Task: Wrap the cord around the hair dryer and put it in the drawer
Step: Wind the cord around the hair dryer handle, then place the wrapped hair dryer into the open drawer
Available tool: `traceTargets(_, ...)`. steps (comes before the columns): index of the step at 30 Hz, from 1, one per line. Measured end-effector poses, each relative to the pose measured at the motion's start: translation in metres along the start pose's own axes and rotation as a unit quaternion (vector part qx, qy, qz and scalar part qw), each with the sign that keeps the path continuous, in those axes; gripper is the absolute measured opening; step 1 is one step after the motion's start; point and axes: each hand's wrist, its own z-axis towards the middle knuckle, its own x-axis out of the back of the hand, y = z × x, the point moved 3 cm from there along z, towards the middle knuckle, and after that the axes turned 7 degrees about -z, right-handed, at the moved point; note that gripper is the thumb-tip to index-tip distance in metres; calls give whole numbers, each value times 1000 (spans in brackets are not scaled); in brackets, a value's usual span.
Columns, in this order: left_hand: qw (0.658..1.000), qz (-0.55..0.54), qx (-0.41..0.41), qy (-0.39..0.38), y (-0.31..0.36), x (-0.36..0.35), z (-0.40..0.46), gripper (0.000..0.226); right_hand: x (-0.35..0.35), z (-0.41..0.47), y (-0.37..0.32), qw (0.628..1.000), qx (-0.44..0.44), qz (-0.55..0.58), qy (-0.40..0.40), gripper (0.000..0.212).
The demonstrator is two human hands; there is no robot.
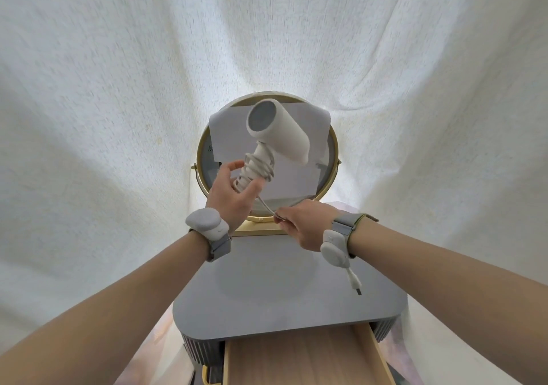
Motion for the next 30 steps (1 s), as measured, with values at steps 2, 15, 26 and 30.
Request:
traceTargets(2, 992, 121, -33, 10, 0, 1, -1, 49, 3, 1, -3, 1000, -5, -12, 8, 18)
traceTargets(15, 821, 542, -122, -131, -13, 13, 13, 50, 23, -1, 17, 991, 3, -125, -43, 23)
traceTargets(26, 780, 525, -144, -309, -22, 17, -3, 60, 62, 3, 33, 978, 74, -185, 66, 31)
traceTargets(30, 806, 433, -123, -385, -15, 15, -16, 54, 63, 8, 44, 978, 72, -174, 93, 39)
